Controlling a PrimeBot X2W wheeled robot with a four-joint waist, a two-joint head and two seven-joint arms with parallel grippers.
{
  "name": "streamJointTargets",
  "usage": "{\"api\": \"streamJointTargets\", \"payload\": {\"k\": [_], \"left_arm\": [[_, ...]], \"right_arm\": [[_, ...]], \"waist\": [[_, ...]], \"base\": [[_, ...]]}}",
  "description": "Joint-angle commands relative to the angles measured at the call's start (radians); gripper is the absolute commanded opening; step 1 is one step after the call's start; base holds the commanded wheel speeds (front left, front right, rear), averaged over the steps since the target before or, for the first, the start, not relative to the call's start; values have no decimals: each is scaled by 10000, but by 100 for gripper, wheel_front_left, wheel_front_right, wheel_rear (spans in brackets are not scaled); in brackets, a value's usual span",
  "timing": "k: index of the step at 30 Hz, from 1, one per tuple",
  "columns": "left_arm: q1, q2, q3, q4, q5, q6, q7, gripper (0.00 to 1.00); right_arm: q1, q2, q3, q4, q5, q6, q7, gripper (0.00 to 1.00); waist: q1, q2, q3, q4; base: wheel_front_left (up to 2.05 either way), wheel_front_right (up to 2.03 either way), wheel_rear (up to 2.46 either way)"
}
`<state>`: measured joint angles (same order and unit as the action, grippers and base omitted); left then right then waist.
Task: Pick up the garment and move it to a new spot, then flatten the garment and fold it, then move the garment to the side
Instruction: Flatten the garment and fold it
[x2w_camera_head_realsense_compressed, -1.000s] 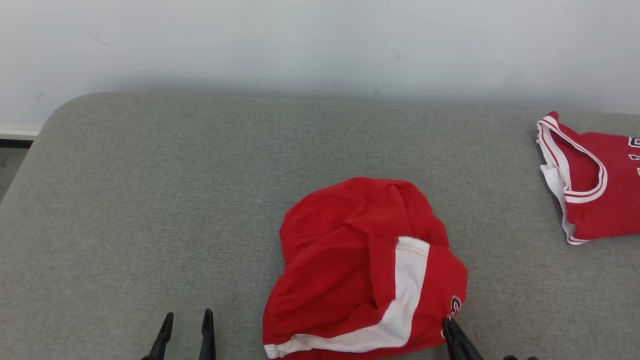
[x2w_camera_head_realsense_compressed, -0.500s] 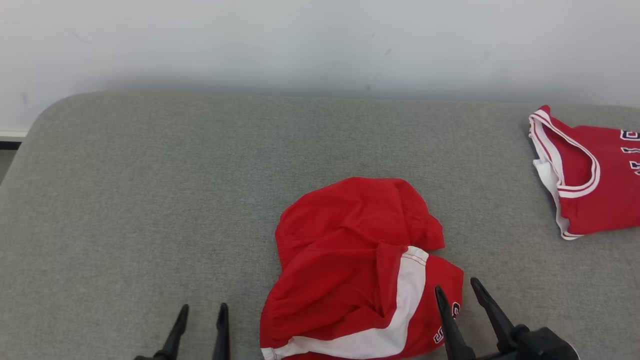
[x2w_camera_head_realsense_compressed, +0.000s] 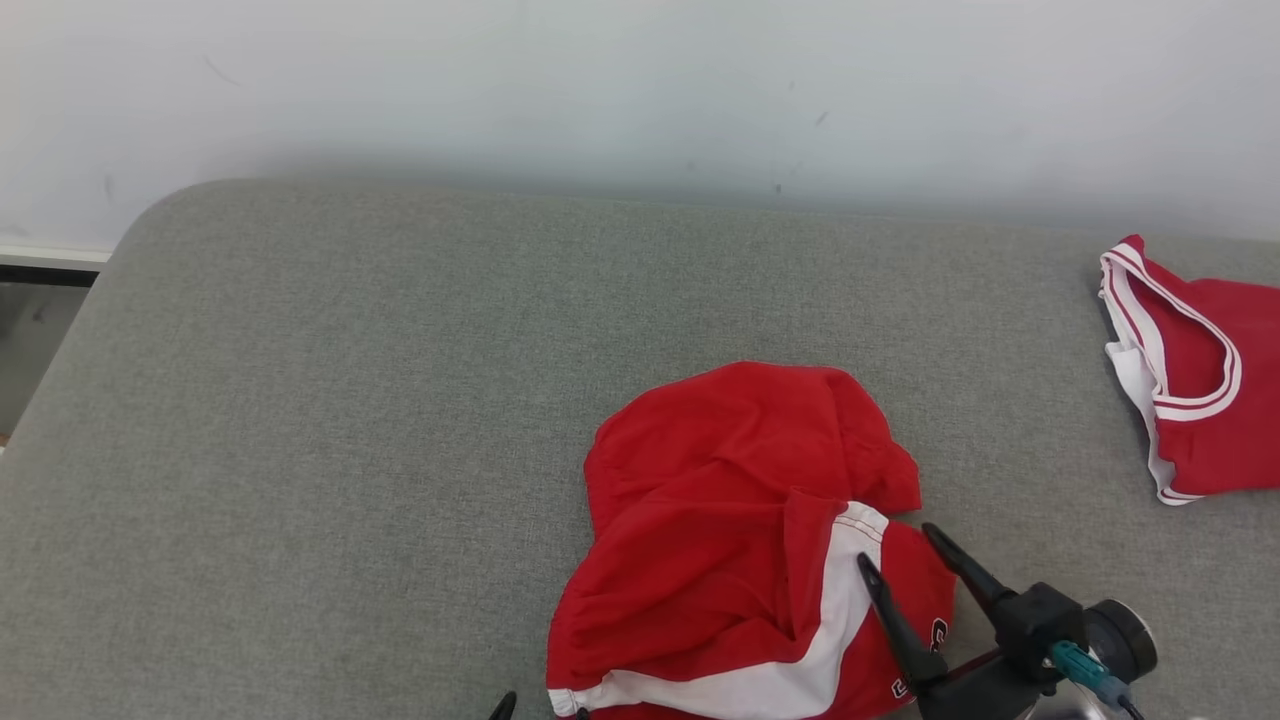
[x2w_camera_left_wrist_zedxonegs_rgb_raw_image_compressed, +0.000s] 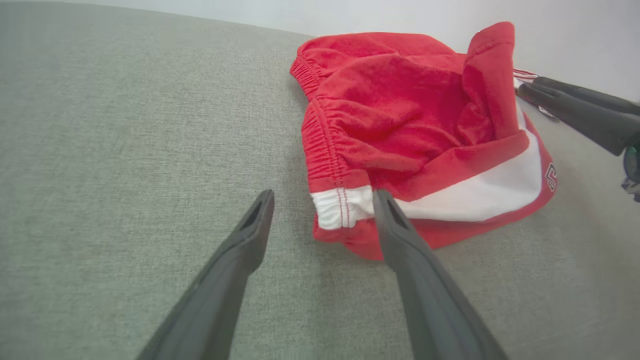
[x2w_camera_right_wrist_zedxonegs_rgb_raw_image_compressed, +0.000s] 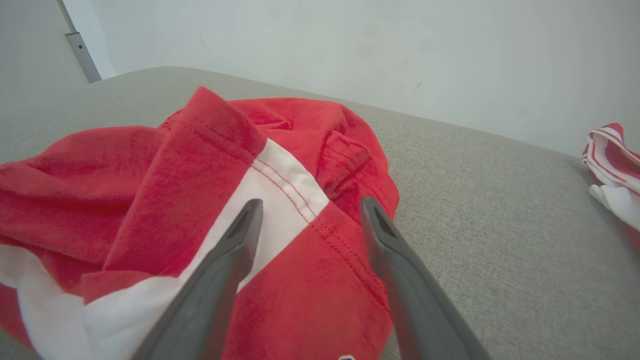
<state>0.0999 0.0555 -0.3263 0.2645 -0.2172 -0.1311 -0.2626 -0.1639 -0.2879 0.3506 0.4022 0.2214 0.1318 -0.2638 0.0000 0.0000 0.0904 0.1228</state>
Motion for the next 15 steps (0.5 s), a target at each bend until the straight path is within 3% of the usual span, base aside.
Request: {"api": "streamJointTargets", "payload": {"k": [1, 15], "left_arm": [[-140, 39, -15, 132, -160, 21, -25, 100], [-903, 56, -726, 1009, -778, 15, -25, 100]], "right_arm": [[-256, -119, 287, 325, 128, -19, -5, 100], [-2219, -731, 2196, 2216, 1014, -19, 26, 100]], "waist": [[0, 0, -14, 12], [0, 0, 137, 176]], "base": [[0, 0, 0], [0, 0, 0]]}}
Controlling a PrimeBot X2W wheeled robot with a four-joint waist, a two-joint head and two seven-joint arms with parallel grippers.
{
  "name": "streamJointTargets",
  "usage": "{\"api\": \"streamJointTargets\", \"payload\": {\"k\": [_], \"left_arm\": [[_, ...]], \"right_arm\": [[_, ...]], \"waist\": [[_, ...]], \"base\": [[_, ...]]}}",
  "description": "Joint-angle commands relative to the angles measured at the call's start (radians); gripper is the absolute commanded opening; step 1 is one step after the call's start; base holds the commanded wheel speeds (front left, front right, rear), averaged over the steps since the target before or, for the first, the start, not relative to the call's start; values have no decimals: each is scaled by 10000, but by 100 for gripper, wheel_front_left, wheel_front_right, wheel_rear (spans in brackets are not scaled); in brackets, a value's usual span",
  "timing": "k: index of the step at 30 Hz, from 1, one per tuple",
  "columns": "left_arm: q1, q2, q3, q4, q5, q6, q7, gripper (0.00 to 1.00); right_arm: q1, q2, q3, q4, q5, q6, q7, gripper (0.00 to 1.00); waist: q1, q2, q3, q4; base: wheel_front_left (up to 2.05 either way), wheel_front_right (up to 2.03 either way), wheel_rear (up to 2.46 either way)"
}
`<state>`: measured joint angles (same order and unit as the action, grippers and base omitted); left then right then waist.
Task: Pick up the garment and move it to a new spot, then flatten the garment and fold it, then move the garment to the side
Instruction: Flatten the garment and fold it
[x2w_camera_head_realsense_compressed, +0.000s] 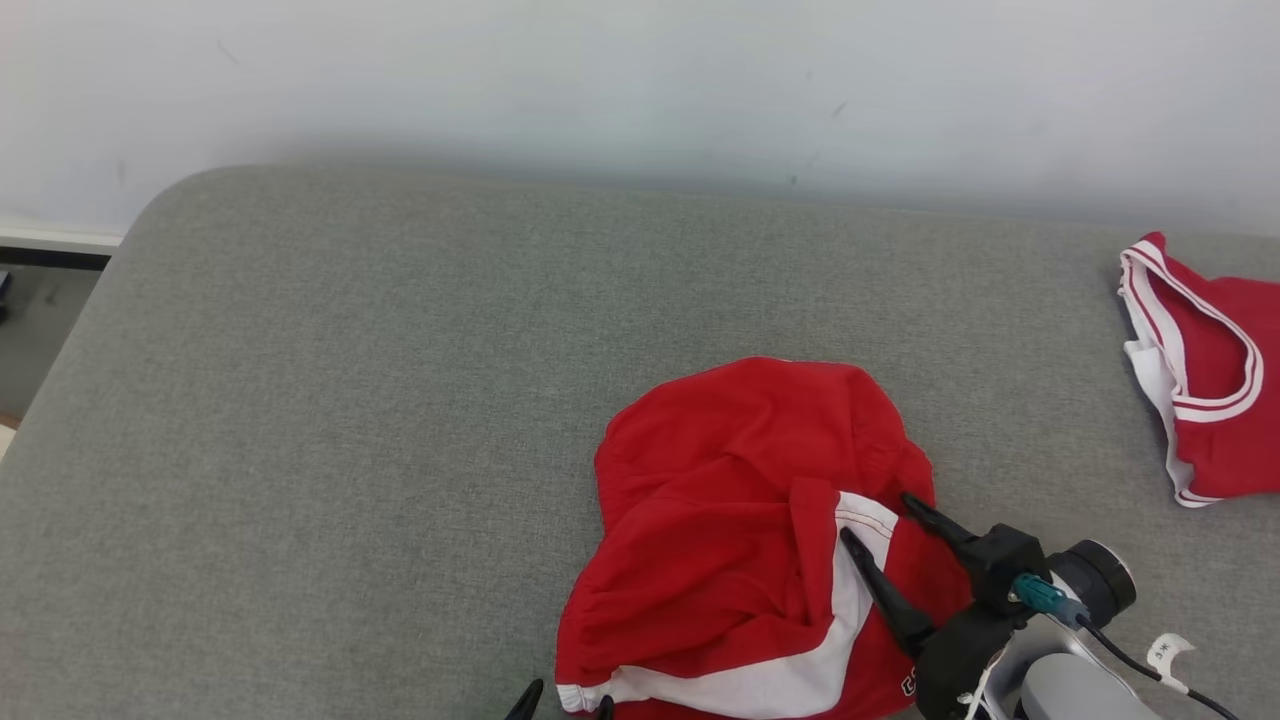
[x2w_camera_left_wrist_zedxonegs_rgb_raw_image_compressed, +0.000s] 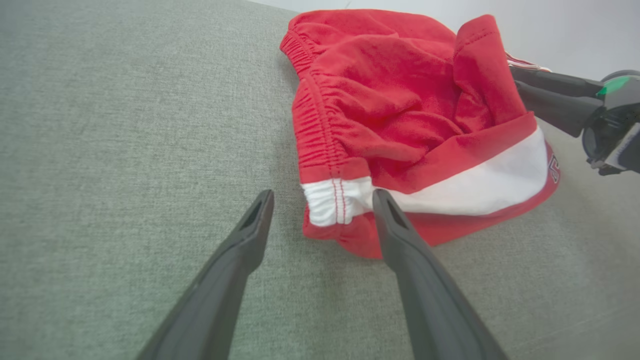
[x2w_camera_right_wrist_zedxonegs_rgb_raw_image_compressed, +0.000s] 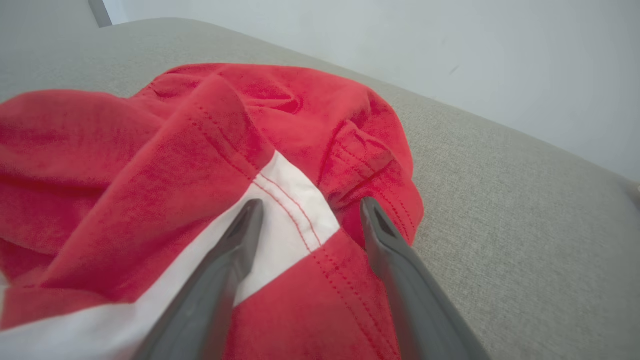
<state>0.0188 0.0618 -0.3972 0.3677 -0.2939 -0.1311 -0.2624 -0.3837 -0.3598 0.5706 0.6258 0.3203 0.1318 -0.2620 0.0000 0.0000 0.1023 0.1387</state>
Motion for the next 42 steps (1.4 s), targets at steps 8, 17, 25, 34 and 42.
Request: {"api": "streamJointTargets", "payload": {"k": [8, 17, 25, 34, 42], "left_arm": [[-562, -56, -367, 600, -683, 15, -27, 0], [-40, -78, 272, 264, -931, 16, -25, 0], [572, -97, 988, -793, -1073, 18, -25, 0], [409, -105, 884, -220, -910, 18, -25, 0], [453, -107, 922, -145, -825, 18, -25, 100]], "right_arm": [[-713, -189, 1029, 778, 1110, -19, 164, 0], [215, -210, -69, -362, 1188, -19, -33, 0], [3686, 341, -2851, -3948, 351, -19, -36, 0], [3989, 692, -2778, -3722, 99, -19, -38, 100], [4149, 623, -2829, -3932, -264, -19, -39, 100]], "waist": [[0, 0, 70, 288], [0, 0, -238, 119], [0, 0, -252, -216], [0, 0, -180, -733], [0, 0, -215, -665]], "base": [[0, 0, 0], [0, 0, 0], [0, 0, 0], [0, 0, 0], [0, 0, 0]]}}
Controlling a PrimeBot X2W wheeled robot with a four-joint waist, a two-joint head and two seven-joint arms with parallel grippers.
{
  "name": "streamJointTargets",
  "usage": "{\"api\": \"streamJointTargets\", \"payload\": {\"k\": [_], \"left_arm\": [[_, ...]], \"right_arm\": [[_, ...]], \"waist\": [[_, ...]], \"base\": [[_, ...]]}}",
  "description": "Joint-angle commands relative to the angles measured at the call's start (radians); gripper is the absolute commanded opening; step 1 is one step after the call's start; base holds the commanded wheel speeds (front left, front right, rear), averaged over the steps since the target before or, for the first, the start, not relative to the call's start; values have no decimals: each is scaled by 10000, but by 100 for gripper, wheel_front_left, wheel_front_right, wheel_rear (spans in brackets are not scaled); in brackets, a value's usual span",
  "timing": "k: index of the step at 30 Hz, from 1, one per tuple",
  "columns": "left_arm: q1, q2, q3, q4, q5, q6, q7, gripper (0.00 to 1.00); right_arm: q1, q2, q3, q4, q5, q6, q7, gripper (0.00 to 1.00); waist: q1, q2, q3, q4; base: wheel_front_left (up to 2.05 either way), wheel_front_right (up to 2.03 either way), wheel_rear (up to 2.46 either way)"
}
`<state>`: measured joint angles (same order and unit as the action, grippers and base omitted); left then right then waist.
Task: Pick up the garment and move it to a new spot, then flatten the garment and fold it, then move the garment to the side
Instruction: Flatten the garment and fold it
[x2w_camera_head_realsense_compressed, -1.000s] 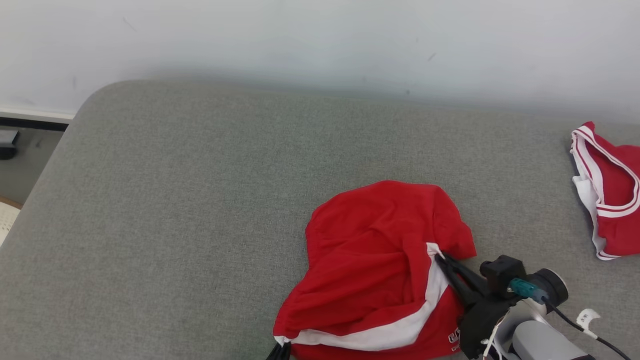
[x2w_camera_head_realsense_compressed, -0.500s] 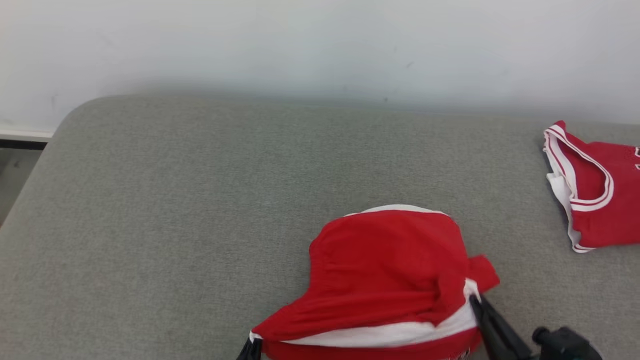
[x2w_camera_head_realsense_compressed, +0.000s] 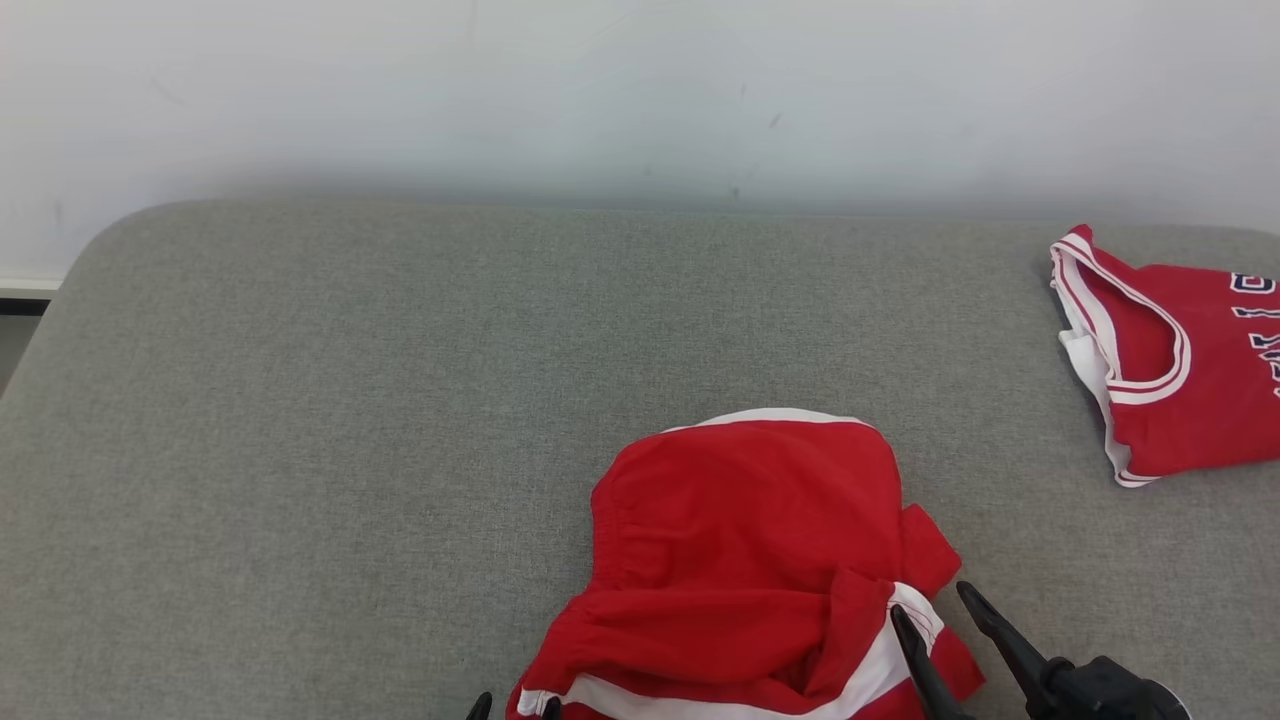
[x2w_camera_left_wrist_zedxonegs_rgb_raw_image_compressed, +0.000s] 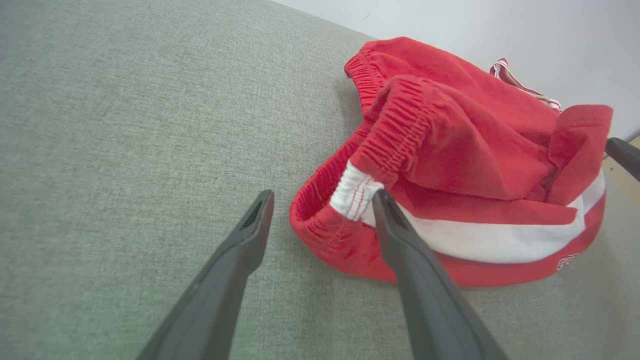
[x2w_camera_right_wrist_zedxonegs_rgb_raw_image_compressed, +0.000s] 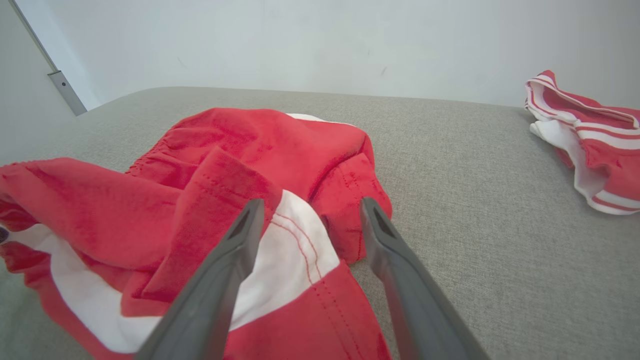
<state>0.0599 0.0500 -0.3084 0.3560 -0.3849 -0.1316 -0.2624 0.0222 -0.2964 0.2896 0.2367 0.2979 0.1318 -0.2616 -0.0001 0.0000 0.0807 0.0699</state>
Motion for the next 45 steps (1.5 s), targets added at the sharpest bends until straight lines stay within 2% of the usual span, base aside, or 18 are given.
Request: {"api": "streamJointTargets", "payload": {"k": [1, 7, 10, 11, 12, 13, 19, 25, 30, 36, 40, 45], "left_arm": [[63, 12, 58, -53, 82, 24, -27, 100], [25, 11, 38, -123, 246, 24, -27, 100], [-156, 9, -164, 133, 205, 24, -25, 100], [-229, 9, -258, 252, 165, 24, -25, 94], [-316, 12, -290, 353, 125, 24, -27, 29], [-349, 24, -344, 409, 102, 24, -27, 0], [-197, 91, -228, 223, -28, 24, -27, 0], [357, 63, 96, -609, -328, 24, -27, 0], [-146, 119, 53, -1092, -571, 24, -25, 0], [-1827, 642, -386, -852, -1180, 24, 163, 0], [-4005, 1137, -759, -582, -2554, 24, 1654, 0], [-7318, 1955, -389, -239, -4039, 24, 3126, 0]], "right_arm": [[126, -24, -43, -106, -84, -19, -42, 100], [141, -93, 82, 91, -40, -19, -43, 100], [-40, -112, 258, 491, 70, -19, -41, 40], [-169, -108, 312, 548, 59, -19, -43, 13], [-266, -95, 316, 580, 68, -19, -43, 0], [-294, -81, 341, 576, 50, -19, -45, 0], [102, -18, -68, 9, -101, -19, -31, 0], [948, 220, -856, -1341, 41, -19, -29, 0], [738, 285, -851, -1973, 239, -19, -29, 0], [-729, 62, -643, -1993, 813, -19, 240, 0], [-2847, -58, -747, -1579, 1645, -19, 962, 0], [-6311, -327, -834, -351, 2245, -19, 1856, 0]], "waist": [[1, 0, 6, 40], [1, 0, -4, 137], [1, 0, -8, 144], [1, 0, -19, 140], [1, 0, -42, 145], [1, 0, -59, 147], [1, 0, -131, 128], [1, 0, -125, 141], [1, 0, 46, 105], [1, 0, 524, 55], [1, 0, 1186, -23], [1, 0, 2246, -163]], "base": [[0, 0, 0], [0, 0, 0], [0, 0, 0], [0, 0, 0], [0, 0, 0], [0, 0, 0], [0, 0, 0], [0, 0, 0], [0, 0, 0], [0, 0, 0], [0, 0, 0], [0, 0, 0]]}}
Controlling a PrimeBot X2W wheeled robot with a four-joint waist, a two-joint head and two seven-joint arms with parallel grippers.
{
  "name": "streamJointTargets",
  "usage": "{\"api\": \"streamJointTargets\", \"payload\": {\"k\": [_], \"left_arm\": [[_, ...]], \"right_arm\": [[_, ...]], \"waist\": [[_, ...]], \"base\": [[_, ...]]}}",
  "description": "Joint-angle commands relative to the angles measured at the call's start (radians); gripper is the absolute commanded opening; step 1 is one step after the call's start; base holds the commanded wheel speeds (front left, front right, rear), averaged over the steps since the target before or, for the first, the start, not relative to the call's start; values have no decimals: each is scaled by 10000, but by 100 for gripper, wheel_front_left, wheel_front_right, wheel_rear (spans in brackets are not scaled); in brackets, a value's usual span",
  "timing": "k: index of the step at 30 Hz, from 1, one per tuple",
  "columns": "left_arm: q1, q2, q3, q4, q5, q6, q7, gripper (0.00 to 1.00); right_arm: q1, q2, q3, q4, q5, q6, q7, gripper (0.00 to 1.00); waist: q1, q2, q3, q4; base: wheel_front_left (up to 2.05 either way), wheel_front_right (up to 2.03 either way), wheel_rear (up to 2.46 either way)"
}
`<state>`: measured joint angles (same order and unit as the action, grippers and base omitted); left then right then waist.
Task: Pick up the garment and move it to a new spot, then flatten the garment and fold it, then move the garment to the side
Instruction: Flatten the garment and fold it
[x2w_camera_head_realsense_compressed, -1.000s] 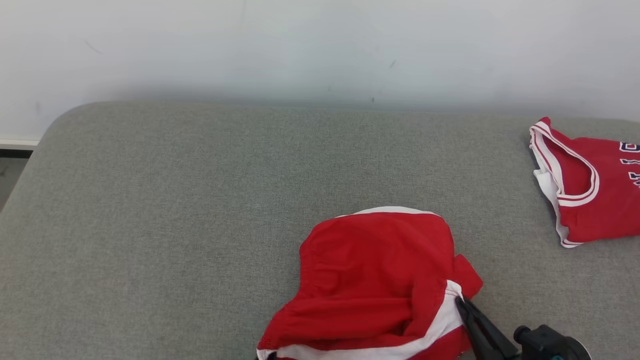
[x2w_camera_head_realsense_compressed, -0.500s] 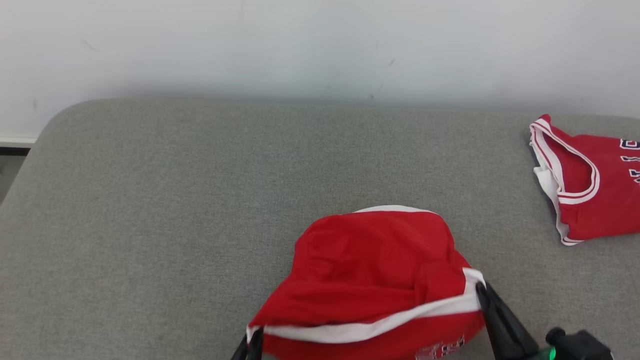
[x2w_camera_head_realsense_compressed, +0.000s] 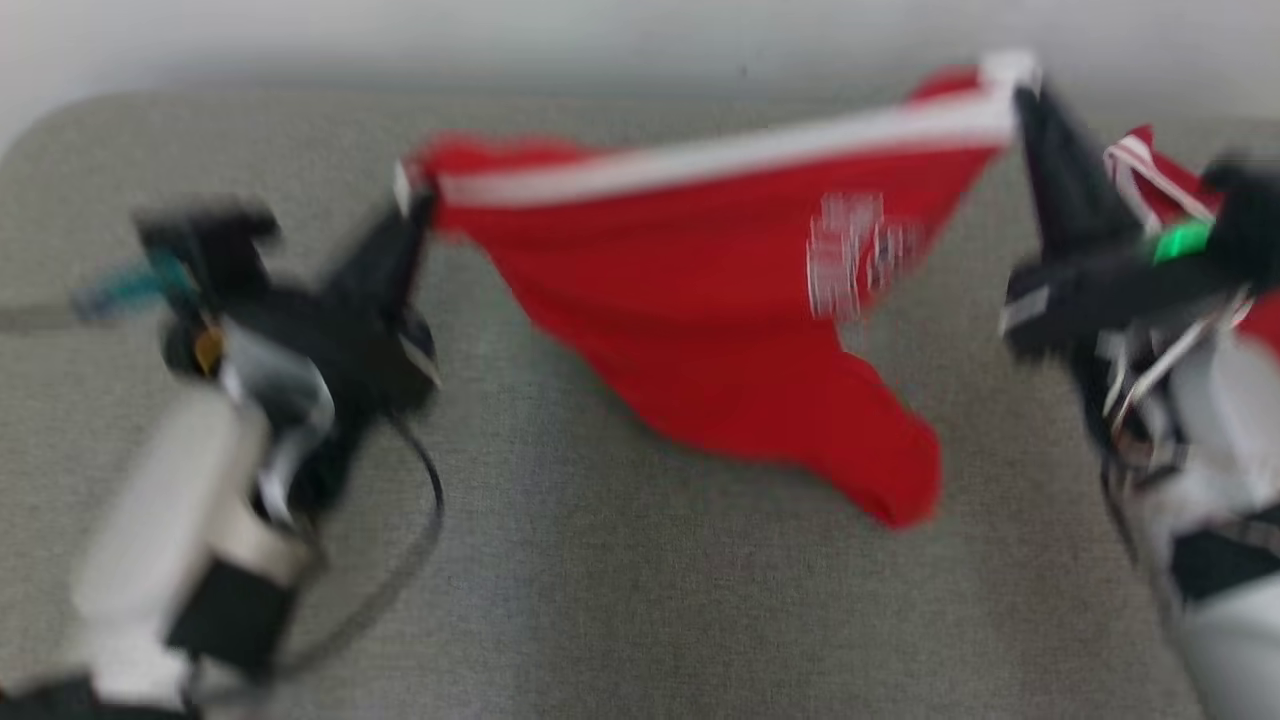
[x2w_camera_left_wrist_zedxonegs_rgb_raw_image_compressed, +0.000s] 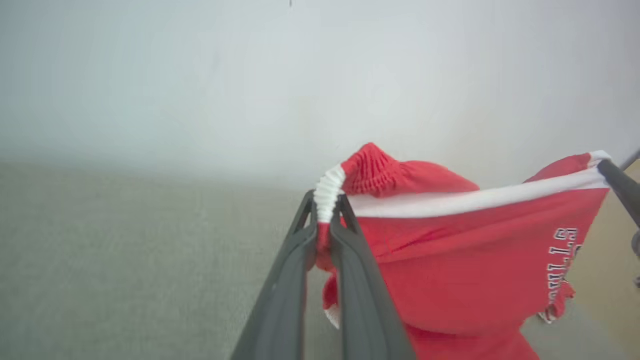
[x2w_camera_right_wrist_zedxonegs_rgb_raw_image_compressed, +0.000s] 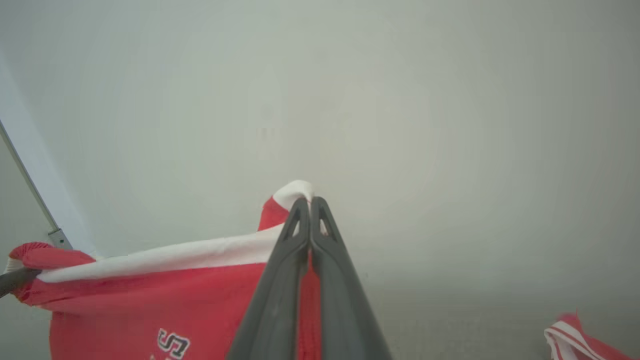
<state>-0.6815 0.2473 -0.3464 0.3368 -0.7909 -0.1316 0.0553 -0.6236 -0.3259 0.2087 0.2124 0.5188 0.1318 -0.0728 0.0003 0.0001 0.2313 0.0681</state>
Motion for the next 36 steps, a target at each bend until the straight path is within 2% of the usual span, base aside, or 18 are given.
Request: {"api": "streamJointTargets", "payload": {"k": [1, 5, 10, 14, 18, 23, 26, 32, 36], "left_arm": [[-527, 65, 100, 123, -115, 24, 130, 0], [-3147, -136, 655, 1045, -944, 114, 1081, 0], [-6403, -351, 1549, 2658, -1862, 672, 1865, 0], [-8523, -479, 2074, 3691, -2123, 990, 1647, 0], [-10026, -632, 2093, 4428, -2031, 797, 1294, 0], [-11543, -894, 2026, 5394, -1973, 438, 817, 0], [-11883, -969, 1958, 5762, -1964, 293, 612, 0], [-11323, -949, 1538, 6228, -1837, 58, 322, 0], [-10581, -890, 1163, 5949, -1761, -10, 95, 0]], "right_arm": [[-530, -28, -52, 193, 144, -19, 60, 0], [-3369, 144, -346, 1724, 509, -19, 721, 0], [-6758, 552, -715, 3846, 572, -19, 1466, 0], [-9101, 885, -1267, 5364, 220, -24, 1191, 0], [-10704, 1128, -1113, 6337, -313, -22, 686, 0], [-11907, 1119, -836, 7256, -572, -22, -156, 0], [-12117, 1155, -678, 7514, -410, -21, -540, 0], [-11458, 1149, 50, 7369, 310, -21, -1068, 0], [-10678, 978, 589, 6982, 864, -21, -1238, 0]], "waist": [[-3, -1, 925, -161], [-3, -1, 1800, -203], [-3, -1, 2848, -366], [-3, -1, 3483, -511], [-3, -1, 3790, -557], [-3, -1, 3952, -662], [-3, -1, 4045, -694], [-3, -1, 3880, -823], [-3, -1, 3586, -922]], "base": [[0, 0, 0], [0, 0, 0], [0, 0, 0], [0, 0, 0], [0, 0, 0], [0, 0, 0], [0, 0, 0], [0, 0, 0], [0, 0, 0]]}}
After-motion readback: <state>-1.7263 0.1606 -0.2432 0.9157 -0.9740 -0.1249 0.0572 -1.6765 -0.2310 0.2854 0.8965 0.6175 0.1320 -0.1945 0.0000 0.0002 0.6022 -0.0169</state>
